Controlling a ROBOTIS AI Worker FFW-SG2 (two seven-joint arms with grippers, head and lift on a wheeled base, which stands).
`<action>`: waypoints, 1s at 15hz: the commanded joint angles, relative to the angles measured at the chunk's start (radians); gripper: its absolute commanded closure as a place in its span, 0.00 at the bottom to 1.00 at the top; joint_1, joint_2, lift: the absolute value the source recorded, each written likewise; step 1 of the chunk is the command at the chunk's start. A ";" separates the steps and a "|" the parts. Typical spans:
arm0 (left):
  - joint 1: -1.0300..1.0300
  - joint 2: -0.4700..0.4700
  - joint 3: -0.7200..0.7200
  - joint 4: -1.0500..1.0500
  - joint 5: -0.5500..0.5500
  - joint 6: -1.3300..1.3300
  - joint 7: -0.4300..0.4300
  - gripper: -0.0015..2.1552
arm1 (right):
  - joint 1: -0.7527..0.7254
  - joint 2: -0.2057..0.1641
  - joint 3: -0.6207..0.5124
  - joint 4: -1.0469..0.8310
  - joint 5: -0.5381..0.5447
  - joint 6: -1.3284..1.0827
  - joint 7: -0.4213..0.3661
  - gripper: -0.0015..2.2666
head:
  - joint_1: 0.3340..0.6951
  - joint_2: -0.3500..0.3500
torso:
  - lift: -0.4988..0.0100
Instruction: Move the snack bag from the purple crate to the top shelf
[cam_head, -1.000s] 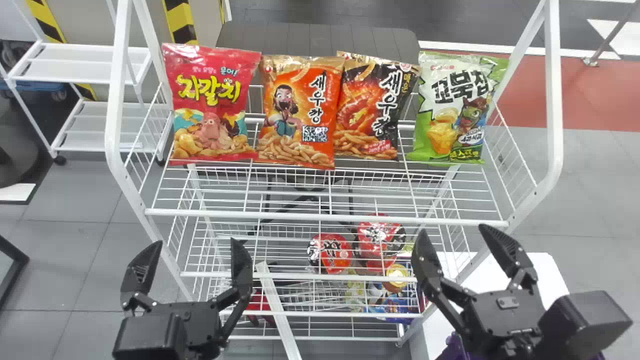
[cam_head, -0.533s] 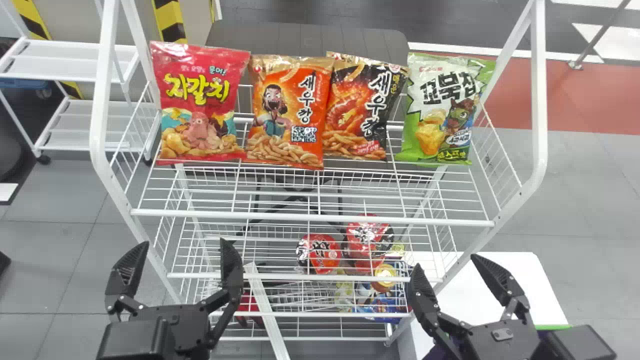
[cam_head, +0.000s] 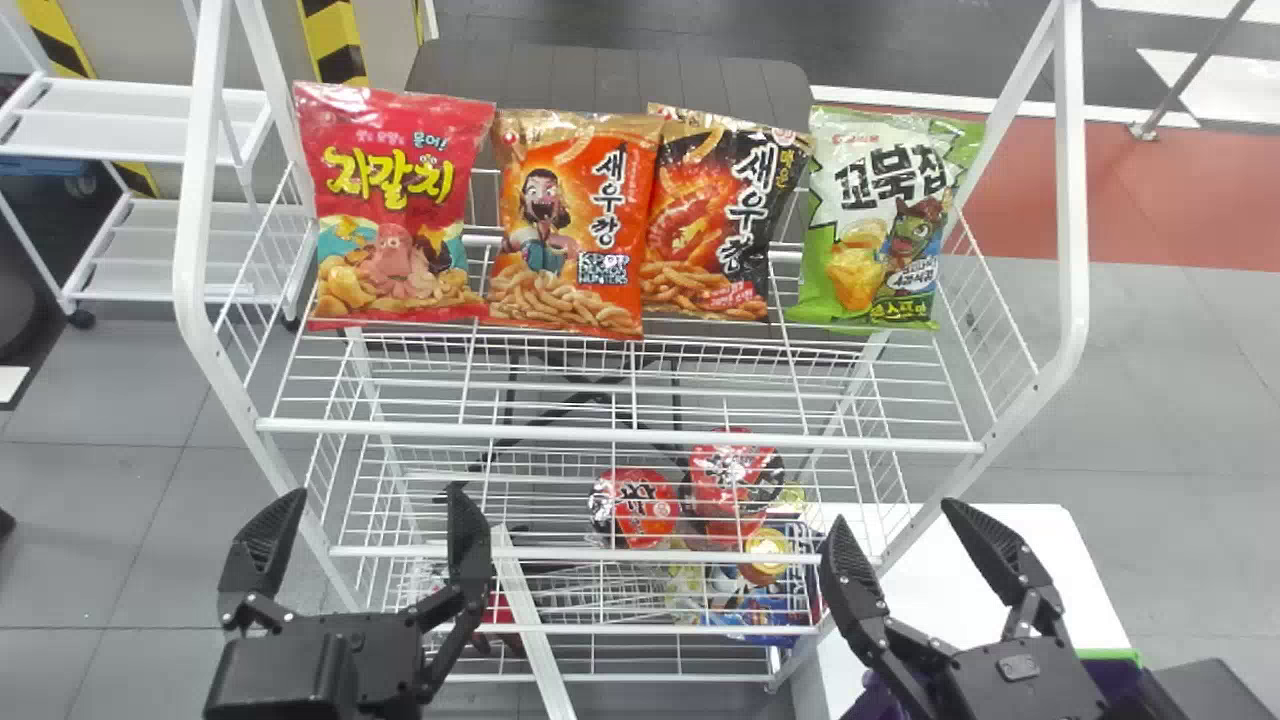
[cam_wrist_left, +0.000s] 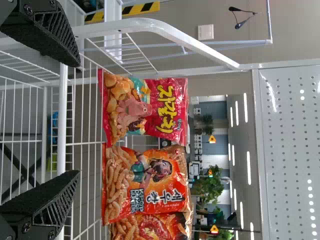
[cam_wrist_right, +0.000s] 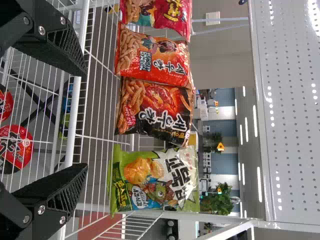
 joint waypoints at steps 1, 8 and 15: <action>0.000 0.000 0.001 0.001 -0.001 0.001 0.000 0.02 | 0.001 0.002 0.000 0.000 -0.001 -0.008 -0.003 0.09 | 1.00 0.34 | 0.98; -0.002 -0.003 0.005 0.005 -0.001 -0.002 0.005 0.02 | 0.005 0.009 0.001 0.000 0.001 -0.024 -0.035 0.09 | 1.00 0.32 | 0.98; -0.003 -0.003 0.002 0.002 -0.004 -0.002 0.006 0.02 | 0.005 0.009 0.001 0.002 0.009 -0.030 -0.050 0.09 | 1.00 0.32 | 0.98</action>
